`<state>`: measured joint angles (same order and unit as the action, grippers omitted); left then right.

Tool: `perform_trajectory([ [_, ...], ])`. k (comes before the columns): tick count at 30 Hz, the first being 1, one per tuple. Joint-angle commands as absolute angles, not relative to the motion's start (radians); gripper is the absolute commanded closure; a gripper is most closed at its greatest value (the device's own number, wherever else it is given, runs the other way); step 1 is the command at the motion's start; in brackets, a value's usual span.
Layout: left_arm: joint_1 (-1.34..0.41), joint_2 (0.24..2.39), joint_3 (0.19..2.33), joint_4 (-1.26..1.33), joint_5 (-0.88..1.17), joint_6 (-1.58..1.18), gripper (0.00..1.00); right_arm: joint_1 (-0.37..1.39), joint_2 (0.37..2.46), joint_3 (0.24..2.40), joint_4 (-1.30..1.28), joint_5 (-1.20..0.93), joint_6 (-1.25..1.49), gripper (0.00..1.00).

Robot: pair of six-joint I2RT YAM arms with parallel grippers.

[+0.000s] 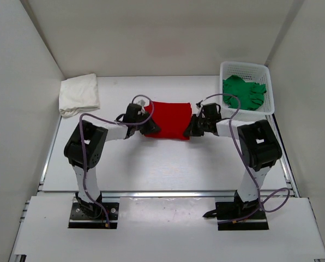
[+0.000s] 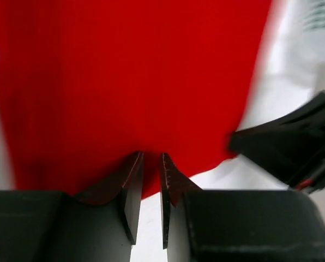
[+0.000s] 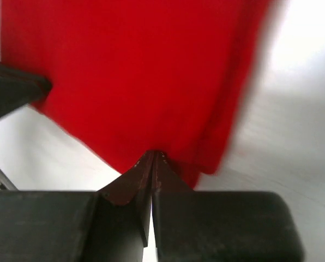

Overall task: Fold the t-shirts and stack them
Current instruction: Fold the long partially folded tshirt into a neat square

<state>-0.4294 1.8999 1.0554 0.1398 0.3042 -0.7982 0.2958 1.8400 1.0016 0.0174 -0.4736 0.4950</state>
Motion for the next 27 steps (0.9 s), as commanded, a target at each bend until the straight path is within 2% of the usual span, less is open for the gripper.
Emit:
perform_trajectory([
  [1,-0.381,1.87,0.864,0.261,0.325,-0.87,0.71,0.273,1.859,0.921,0.147,-0.488,0.521,1.0],
  [8,-0.382,1.72,0.596,0.396,0.374,-0.897,0.71,0.294,1.715,0.712,0.236,-0.465,0.542,0.99],
  [15,-0.345,1.537,0.645,0.339,0.348,-0.888,0.65,0.312,1.585,0.776,0.155,-0.486,0.511,1.0],
  [17,-0.331,1.555,0.698,0.34,0.353,-0.897,0.64,0.298,1.618,0.854,0.141,-0.497,0.494,1.0],
  [23,-0.302,1.895,1.038,0.266,0.385,-0.888,0.66,0.246,1.914,1.106,0.109,-0.526,0.489,1.0],
  [27,-0.259,2.023,1.124,0.232,0.385,-0.894,0.66,0.212,2.009,1.17,0.123,-0.537,0.509,1.0],
])
